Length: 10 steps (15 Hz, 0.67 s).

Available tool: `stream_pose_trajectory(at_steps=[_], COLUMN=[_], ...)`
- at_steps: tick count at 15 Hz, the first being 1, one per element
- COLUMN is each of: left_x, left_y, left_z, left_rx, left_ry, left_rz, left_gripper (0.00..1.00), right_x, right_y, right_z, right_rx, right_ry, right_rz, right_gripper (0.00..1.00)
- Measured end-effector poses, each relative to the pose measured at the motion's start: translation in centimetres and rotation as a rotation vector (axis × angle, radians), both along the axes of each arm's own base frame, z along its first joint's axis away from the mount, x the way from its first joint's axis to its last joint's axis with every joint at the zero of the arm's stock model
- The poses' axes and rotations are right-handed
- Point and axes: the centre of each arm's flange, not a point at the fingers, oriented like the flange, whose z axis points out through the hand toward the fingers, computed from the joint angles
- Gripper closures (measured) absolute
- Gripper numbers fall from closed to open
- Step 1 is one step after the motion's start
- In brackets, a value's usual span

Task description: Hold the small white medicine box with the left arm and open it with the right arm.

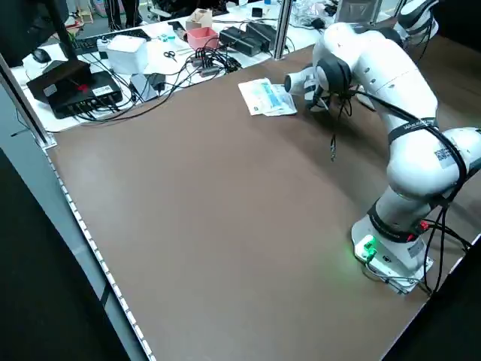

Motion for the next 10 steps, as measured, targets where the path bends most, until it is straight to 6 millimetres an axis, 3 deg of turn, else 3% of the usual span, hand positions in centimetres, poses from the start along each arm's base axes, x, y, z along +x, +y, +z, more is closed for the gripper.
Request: stream_pose_trajectory(at_steps=[6, 10], left_x=[2.7, 5.7], left_y=[5.1, 9.8], left_z=[3.6, 9.1], left_rx=[0.07, 0.191], left_ry=[-0.058, -0.036], left_rz=[-0.049, -0.07], left_gripper=[0.0, 0.0], right_x=[-0.5, -1.2], right_y=[1.4, 2.4], right_z=[0.2, -0.9], right_rx=[-0.008, -0.038], right_ry=[-0.023, -0.04], right_rz=[-0.012, -0.02], right_gripper=[0.99, 0.99])
